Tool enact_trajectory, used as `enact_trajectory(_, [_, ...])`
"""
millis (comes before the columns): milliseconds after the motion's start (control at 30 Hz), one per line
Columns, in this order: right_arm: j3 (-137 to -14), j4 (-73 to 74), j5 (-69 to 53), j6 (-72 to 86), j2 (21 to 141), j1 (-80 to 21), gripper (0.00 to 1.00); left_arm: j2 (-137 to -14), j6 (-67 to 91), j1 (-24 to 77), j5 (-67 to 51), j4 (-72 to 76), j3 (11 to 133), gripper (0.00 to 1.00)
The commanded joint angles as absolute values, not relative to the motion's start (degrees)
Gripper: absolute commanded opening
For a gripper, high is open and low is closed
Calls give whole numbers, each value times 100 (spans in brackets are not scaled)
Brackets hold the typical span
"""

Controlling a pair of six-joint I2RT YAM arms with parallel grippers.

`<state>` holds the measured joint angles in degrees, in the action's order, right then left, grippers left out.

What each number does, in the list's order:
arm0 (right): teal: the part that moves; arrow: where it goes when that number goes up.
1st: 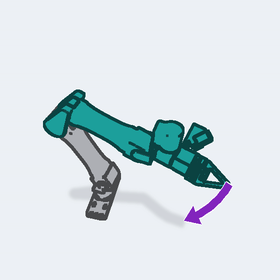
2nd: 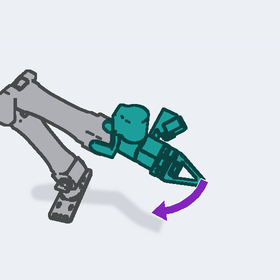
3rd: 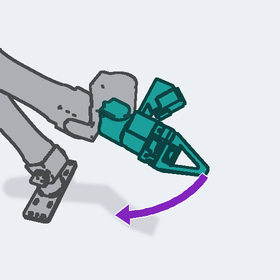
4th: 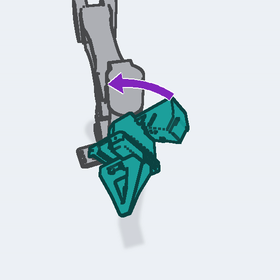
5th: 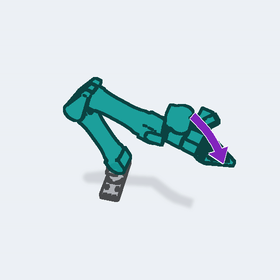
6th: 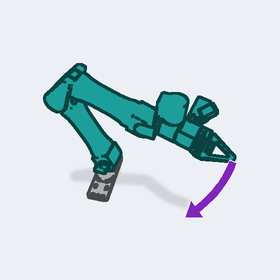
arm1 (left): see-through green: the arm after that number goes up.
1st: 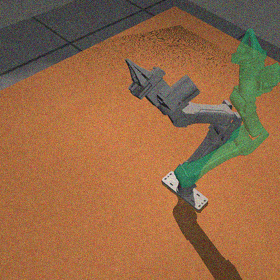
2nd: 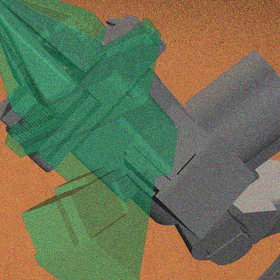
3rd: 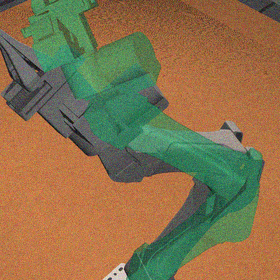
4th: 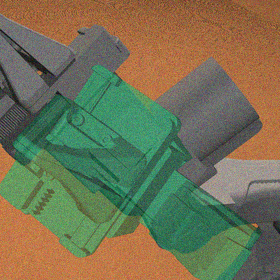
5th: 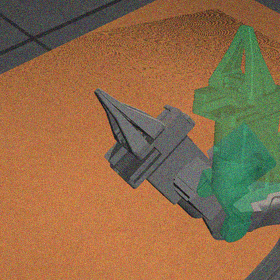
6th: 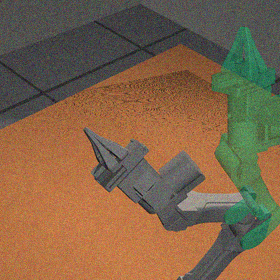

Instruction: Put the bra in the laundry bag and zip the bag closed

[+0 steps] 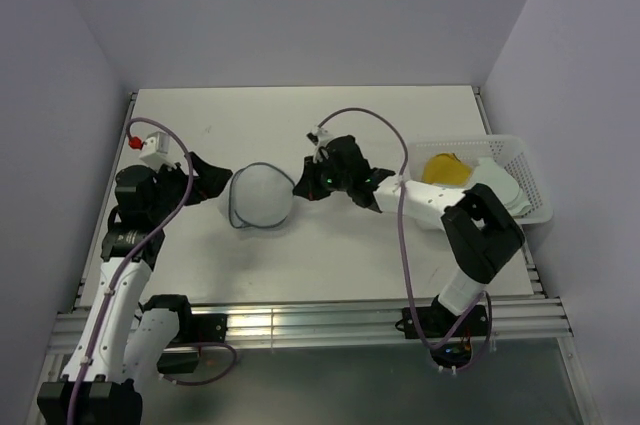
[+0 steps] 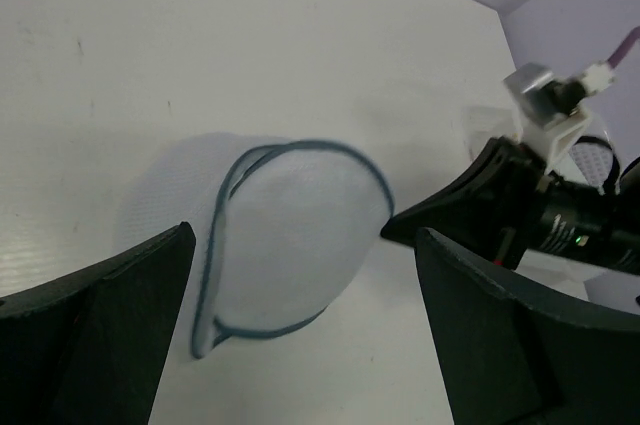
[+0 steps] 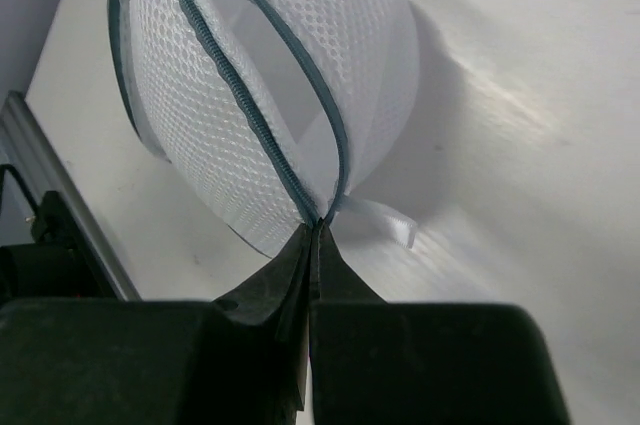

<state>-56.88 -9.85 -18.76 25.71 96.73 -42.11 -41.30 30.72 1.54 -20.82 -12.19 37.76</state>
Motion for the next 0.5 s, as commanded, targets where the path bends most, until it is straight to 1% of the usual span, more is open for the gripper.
enact_trajectory(0, [-5730,181,-2250,1812,9212,-3868,0,-4411,3409,123,-2644,-950,3806,99])
enact_trajectory(33, [-5730,298,-2224,1697,9194,-3789,0,-4508,3558,123,-2880,-810,3762,99])
enact_trajectory(133, [-5652,361,-2030,1635,9123,-3665,0,-4754,4137,140,-3032,-293,3359,93])
enact_trajectory(167, [-5617,360,-1952,1652,9106,-3630,0,-4798,4244,202,-2989,-194,3114,87])
enact_trajectory(233, [-5581,378,-1741,1687,8983,-3630,1,-4860,4420,351,-2761,-53,2919,81])
enact_trajectory(267, [-5564,369,-1653,1687,8939,-3612,2,-4869,4430,569,-2394,-53,2805,79])
enact_trajectory(300, [-5572,404,-1487,1696,8904,-3612,5,-4852,4430,684,-2199,-61,2769,74])
enact_trajectory(333, [-5590,422,-1416,1688,8886,-3612,13,-4843,4421,807,-2015,-62,2725,72])
enact_trajectory(367, [-5599,431,-1372,1661,8860,-3612,17,-4834,4421,1035,-1612,-53,2655,71])
enact_trajectory(400, [-5607,474,-1389,1626,8790,-3612,20,-4825,4430,1124,-1461,-53,2619,68])
enact_trajectory(467, [-5573,510,-1424,1573,8710,-3612,24,-4860,4404,1326,-1232,121,2540,66])
